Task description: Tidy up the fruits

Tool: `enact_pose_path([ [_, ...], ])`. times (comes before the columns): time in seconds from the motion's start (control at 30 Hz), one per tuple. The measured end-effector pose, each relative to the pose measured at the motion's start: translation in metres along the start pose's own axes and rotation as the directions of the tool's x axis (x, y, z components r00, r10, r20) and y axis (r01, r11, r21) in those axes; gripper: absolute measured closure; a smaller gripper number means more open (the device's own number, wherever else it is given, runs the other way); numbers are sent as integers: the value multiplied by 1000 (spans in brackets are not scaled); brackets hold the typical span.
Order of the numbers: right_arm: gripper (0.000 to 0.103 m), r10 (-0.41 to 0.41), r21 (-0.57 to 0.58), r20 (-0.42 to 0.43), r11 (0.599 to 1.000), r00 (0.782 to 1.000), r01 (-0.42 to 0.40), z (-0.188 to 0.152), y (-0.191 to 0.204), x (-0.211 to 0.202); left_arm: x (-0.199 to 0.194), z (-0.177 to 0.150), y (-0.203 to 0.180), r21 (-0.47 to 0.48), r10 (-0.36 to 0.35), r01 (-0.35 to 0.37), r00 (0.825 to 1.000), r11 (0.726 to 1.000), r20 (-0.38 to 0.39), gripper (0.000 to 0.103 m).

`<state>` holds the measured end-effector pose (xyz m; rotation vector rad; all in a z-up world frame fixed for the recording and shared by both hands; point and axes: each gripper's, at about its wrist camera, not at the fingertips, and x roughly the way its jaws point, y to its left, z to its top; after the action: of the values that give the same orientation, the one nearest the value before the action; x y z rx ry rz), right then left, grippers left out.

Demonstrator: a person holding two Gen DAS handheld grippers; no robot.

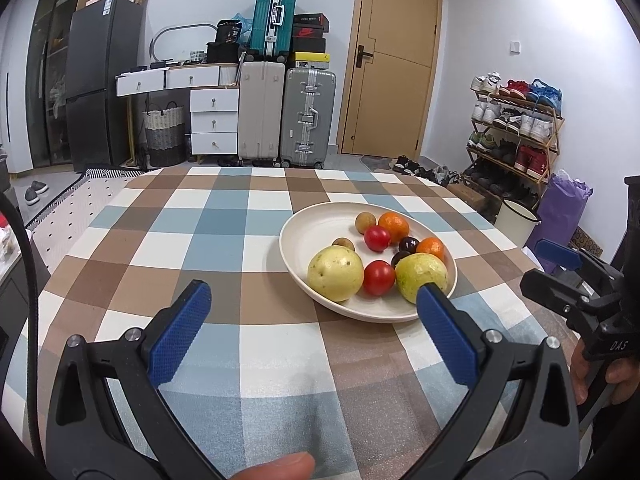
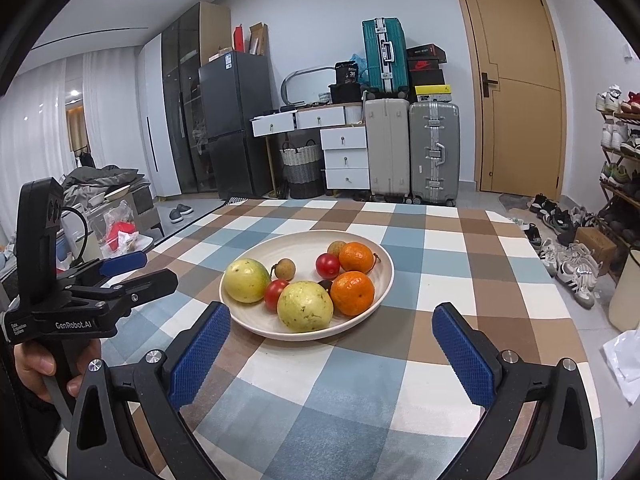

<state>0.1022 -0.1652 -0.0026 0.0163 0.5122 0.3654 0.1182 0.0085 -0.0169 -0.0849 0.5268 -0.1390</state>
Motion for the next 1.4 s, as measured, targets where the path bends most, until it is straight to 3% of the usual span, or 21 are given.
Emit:
enact_pose_path([
  [1.4, 0, 4, -18, 13, 1000, 1000, -4, -1, 3, 0, 0, 0, 3, -2, -1, 1, 1000, 1000, 3, 1],
])
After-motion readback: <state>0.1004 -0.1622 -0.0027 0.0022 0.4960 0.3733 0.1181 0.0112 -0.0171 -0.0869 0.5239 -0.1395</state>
